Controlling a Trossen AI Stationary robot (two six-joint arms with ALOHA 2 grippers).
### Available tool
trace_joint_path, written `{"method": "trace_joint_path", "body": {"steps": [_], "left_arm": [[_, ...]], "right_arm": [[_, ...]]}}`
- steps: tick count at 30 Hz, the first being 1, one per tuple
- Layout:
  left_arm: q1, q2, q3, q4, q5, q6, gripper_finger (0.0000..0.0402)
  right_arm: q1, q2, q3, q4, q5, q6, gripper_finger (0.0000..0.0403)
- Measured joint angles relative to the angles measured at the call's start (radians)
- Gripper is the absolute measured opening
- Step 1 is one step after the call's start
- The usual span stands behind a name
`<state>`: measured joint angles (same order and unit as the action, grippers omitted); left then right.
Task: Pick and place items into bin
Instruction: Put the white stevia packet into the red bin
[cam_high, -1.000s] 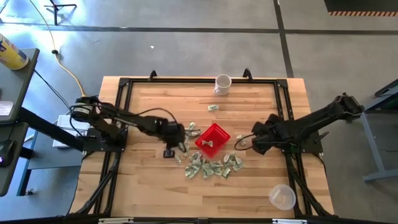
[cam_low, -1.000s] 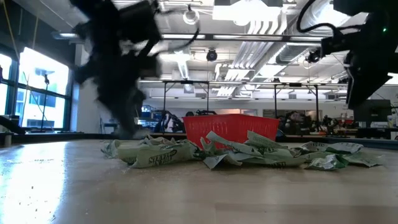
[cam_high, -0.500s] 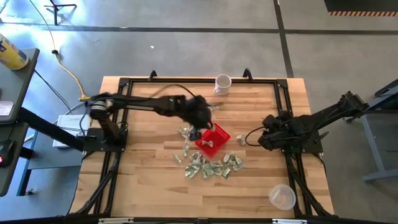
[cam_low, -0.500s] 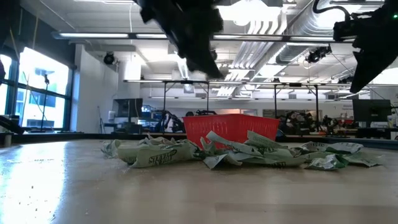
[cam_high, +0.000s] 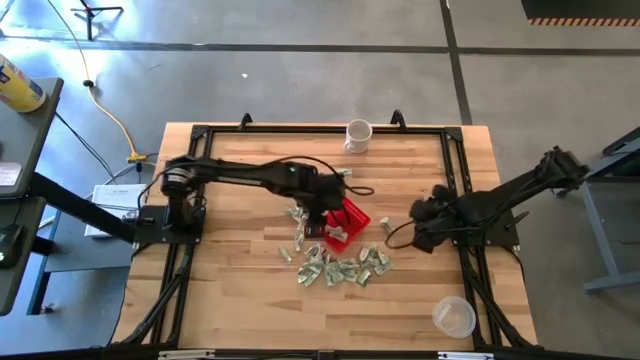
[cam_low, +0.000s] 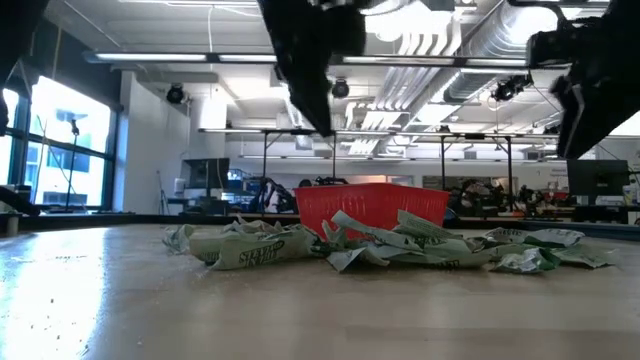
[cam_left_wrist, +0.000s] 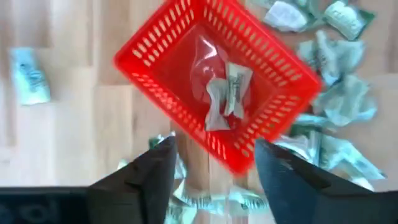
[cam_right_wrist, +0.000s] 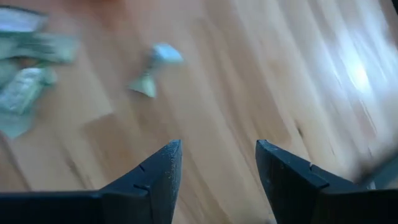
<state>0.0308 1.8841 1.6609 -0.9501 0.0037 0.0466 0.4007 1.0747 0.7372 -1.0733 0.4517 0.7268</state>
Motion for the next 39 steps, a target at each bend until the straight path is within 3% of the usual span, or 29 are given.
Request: {"method": "trace_joint_path", "body": {"steps": [3, 7, 11, 17, 22, 27, 30, 35, 39], "left_arm": [[0.013, -0.062, -0.046, -0.05, -0.057, -0.015, 0.0273], [0.049, -0.168, -0.205, -0.048, -0.082, -0.079, 0.027], [0.076, -0.289, -0.418, -0.012, -0.079, -0.17, 0.025], [0.082, -0.493, -0.682, 0.125, -0.016, -0.28, 0.0219], [0.08, -0.614, -0.781, 0.137, -0.014, -0.336, 0.0216], [0.08, -0.686, -0.838, 0.181, -0.014, -0.344, 0.0229], [0.08, -0.694, -0.864, 0.225, -0.009, -0.342, 0.0237], [0.08, -0.695, -0.896, 0.244, 0.048, -0.35, 0.0242], [0.08, -0.696, -0.906, 0.227, 0.072, -0.369, 0.0239]], "right_arm": [[-0.016, 0.064, 0.0, 0.143, 0.003, -0.076, 0.0198], [-0.029, 0.192, 0.0, 0.248, 0.023, -0.033, 0.0198], [-0.027, 0.306, 0.0, 0.305, 0.075, -0.011, 0.0198], [-0.081, 0.385, 0.0, 0.358, 0.005, 0.045, 0.0198], [-0.153, 0.244, 0.0, 0.287, -0.041, 0.159, 0.0198], [-0.249, -0.035, -0.009, 0.086, -0.101, 0.257, 0.0198], [-0.291, -0.178, -0.085, 0.17, -0.19, 0.243, 0.0198], [-0.28, -0.181, -0.218, 0.423, -0.313, 0.087, 0.0197], [-0.281, -0.114, -0.227, 0.51, -0.244, 0.101, 0.0203]]}}
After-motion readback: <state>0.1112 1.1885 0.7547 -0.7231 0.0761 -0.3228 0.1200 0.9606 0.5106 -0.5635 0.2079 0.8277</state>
